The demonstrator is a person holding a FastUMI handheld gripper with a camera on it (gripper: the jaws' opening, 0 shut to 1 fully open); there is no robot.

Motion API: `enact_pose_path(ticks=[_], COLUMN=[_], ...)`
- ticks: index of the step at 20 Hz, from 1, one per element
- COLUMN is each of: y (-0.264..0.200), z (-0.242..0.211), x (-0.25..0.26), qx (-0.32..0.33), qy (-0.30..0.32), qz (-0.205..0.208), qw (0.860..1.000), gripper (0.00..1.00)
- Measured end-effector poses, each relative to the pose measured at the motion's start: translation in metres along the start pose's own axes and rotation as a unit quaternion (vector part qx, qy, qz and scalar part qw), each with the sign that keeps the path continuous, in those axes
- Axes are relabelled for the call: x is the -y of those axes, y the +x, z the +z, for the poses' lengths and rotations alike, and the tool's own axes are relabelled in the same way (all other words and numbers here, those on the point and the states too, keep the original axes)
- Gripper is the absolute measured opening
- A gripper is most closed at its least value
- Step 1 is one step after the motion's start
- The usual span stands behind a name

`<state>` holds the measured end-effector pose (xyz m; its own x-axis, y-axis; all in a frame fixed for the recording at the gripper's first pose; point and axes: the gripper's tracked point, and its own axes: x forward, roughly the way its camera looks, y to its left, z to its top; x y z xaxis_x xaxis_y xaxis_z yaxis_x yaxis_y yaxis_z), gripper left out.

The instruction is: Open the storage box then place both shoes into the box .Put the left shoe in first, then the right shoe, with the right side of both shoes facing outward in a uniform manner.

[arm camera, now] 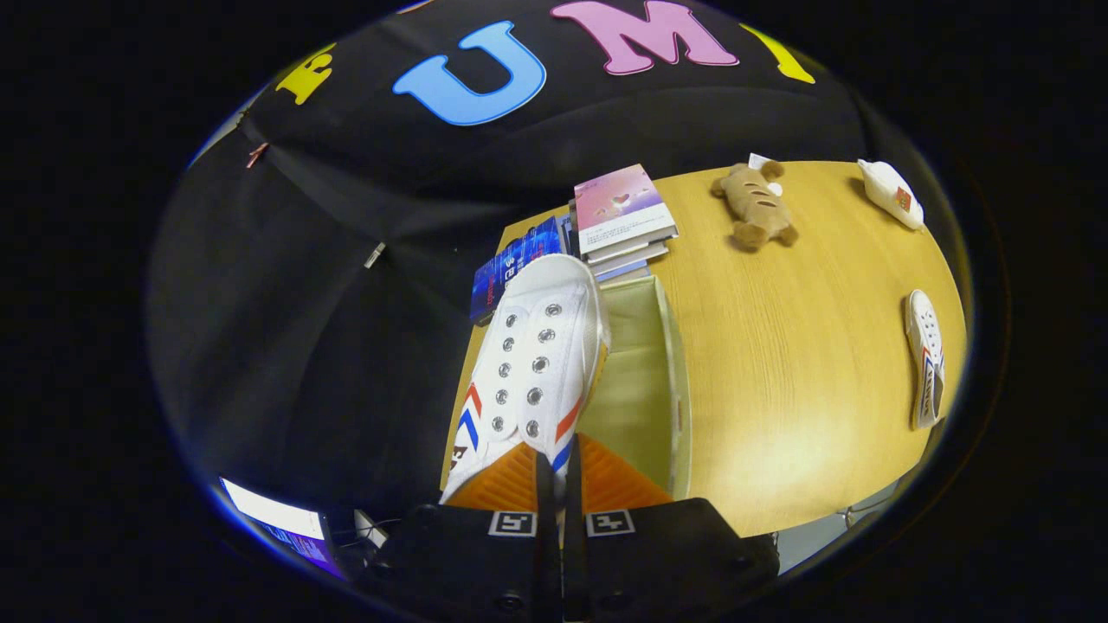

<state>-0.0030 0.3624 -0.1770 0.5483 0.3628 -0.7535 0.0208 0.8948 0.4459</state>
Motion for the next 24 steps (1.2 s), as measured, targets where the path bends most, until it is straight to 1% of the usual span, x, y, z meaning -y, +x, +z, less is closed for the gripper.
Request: enact_pose_path(ticks=[1, 5, 9, 11, 12, 13, 14, 15, 18, 21, 24], y=[-0.003, 0.033, 0.063, 0.076, 0.08, 0.084, 0.079, 0.078, 0.06, 0.02, -0.022], z=[-0.009, -0.02, -0.027, -0.032, -0.035, -0.036, -0.037, -0.031, -0.011, 0.005, 0.026], x=[-0.005, -0.006, -0.009, -0.007, -0.01, -0.021, -0.028, -0.029, -0.016, -0.003, 0.035], qx=[-0.008, -0.034, -0.05, -0.061, -0.067, -0.068, -0.065, -0.052, -0.01, 0.02, 0.049], qy=[-0.003, -0.003, -0.007, -0.011, -0.01, -0.006, -0.004, -0.014, -0.077, -0.102, -0.11], qz=[-0.004, -0.023, -0.028, -0.038, -0.032, -0.013, 0.001, 0.004, -0.007, 0.007, -0.003], qw=[1.0, 0.999, 0.998, 0.997, 0.997, 0.998, 0.998, 0.999, 0.997, 0.995, 0.993], gripper=[0.06, 0.06, 0.06, 0.06, 0.08, 0.15, 0.32, 0.49, 1.0, 0.98, 0.98])
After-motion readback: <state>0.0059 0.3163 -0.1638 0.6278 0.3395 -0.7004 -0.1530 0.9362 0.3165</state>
